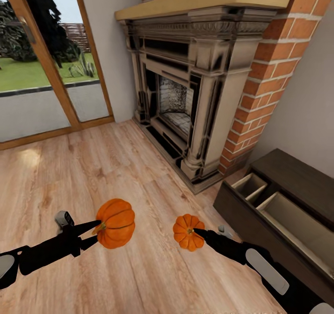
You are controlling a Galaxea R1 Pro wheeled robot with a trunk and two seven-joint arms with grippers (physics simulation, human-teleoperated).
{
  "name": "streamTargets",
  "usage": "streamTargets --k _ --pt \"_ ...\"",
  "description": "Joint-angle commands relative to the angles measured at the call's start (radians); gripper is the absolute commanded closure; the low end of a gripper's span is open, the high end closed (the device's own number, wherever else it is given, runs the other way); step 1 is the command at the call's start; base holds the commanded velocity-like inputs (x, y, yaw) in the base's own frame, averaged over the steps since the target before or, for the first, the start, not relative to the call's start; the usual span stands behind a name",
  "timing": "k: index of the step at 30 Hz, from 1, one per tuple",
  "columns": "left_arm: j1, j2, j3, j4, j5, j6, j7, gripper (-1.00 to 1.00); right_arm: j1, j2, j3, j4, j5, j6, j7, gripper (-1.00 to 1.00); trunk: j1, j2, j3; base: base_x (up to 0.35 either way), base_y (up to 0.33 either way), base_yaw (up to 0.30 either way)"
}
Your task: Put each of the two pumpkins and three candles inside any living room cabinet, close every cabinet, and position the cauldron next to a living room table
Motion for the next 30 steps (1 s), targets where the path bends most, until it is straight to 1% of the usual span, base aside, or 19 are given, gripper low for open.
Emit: streamTargets --k 1,30 --pt "0.0 0.001 -0.001 0.0 0.009 0.004 -0.007 1.0 -0.001 -0.001 0.002 0.0 -0.009 -0.002 0.002 1.0 0.0 0.0 0.0 0.0 0.0 -0.263" --pt "0.0 -0.001 -0.001 0.0 0.009 0.004 -0.008 1.0 -0.001 -0.001 0.002 0.001 -0.01 -0.014 0.001 1.0 0.0 0.0 0.026 0.0 0.0 -0.258"
